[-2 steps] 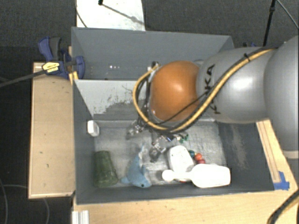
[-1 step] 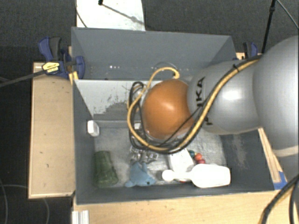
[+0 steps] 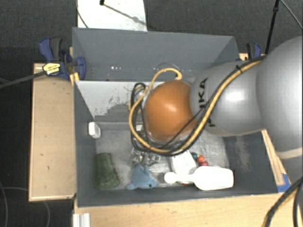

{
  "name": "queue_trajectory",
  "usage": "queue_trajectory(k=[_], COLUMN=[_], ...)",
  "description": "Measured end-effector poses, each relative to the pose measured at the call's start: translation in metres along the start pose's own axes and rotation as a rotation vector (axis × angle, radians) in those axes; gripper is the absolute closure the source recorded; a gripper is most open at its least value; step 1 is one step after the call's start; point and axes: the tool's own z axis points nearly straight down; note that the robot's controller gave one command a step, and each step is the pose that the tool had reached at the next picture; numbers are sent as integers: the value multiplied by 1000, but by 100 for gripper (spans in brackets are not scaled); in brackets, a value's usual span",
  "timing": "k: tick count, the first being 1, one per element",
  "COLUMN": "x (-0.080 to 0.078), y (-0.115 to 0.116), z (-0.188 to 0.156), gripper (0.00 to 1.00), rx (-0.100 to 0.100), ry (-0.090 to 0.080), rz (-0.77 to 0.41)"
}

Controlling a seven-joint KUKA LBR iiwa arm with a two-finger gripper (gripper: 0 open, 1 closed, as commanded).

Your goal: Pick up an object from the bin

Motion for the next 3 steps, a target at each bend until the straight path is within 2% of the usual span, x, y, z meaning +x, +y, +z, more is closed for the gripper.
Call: queue_trajectory(k=[1,2,3], x=[1,2,1], y=[1,4,3], z=[-5,-24,-43], gripper=[100,100,100], rx=[-5,-12,-9], ry=[3,8,6], rz=[0,0,0])
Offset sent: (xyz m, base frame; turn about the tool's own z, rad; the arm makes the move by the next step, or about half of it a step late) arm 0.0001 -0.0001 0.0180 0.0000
